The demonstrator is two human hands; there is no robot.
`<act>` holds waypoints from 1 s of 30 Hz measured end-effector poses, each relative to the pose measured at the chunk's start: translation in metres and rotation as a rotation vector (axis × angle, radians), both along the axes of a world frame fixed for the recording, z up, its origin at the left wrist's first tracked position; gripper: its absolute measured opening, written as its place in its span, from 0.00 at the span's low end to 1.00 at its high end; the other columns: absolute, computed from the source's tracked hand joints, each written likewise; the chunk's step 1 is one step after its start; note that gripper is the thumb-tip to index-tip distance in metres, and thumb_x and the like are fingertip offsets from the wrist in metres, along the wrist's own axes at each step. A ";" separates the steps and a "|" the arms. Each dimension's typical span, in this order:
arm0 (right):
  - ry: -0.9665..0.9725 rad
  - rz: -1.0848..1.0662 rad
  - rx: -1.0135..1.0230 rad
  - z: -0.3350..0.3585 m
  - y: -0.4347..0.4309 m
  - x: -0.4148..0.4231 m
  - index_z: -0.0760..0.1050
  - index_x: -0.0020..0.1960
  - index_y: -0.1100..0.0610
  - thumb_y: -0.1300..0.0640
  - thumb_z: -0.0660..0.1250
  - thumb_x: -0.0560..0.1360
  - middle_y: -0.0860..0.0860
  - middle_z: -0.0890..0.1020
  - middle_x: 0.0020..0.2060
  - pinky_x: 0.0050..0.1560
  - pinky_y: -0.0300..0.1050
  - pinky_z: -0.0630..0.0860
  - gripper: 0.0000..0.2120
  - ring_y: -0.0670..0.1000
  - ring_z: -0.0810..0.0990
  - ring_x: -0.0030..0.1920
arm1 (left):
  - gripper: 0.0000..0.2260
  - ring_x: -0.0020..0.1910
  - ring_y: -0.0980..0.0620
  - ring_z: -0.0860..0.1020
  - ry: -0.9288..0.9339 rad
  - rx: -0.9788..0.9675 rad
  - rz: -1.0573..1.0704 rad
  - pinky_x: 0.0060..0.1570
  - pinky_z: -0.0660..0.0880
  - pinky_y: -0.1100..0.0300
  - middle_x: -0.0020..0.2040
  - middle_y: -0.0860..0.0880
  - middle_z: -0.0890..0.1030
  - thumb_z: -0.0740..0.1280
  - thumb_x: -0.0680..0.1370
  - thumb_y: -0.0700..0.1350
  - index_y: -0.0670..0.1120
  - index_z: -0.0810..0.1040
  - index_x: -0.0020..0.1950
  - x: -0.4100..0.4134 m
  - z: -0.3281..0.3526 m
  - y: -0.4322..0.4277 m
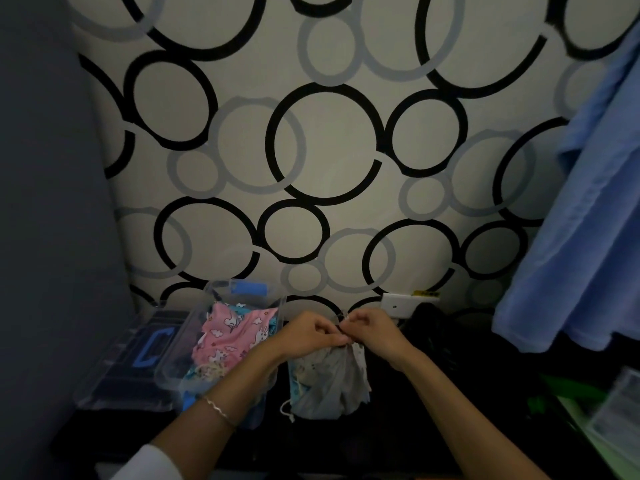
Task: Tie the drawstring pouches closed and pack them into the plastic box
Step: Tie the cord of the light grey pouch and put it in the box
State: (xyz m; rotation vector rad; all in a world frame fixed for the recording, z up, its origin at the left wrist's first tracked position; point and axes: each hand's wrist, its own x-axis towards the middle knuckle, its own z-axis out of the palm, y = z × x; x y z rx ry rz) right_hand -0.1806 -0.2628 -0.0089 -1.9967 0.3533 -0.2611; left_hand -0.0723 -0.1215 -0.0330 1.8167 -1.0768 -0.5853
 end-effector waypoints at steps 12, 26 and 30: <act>0.032 -0.044 0.000 -0.005 -0.006 0.004 0.77 0.35 0.59 0.61 0.67 0.77 0.54 0.80 0.31 0.43 0.41 0.72 0.12 0.49 0.76 0.36 | 0.23 0.22 0.61 0.69 -0.185 0.196 0.154 0.32 0.66 0.62 0.23 0.55 0.76 0.67 0.76 0.59 0.50 0.74 0.24 0.023 0.006 0.031; 0.040 0.003 -0.112 0.002 -0.006 0.005 0.77 0.36 0.58 0.61 0.71 0.75 0.45 0.79 0.24 0.33 0.32 0.71 0.09 0.38 0.76 0.27 | 0.07 0.38 0.60 0.79 0.075 -0.099 0.125 0.43 0.75 0.66 0.41 0.48 0.85 0.75 0.73 0.46 0.44 0.86 0.47 -0.012 -0.008 -0.003; 0.045 0.001 -0.075 0.010 -0.009 0.002 0.78 0.43 0.62 0.61 0.71 0.74 0.56 0.83 0.34 0.44 0.45 0.79 0.04 0.49 0.81 0.36 | 0.08 0.35 0.64 0.78 0.155 -0.093 0.157 0.38 0.74 0.70 0.39 0.48 0.84 0.74 0.74 0.45 0.42 0.86 0.47 -0.011 -0.008 -0.009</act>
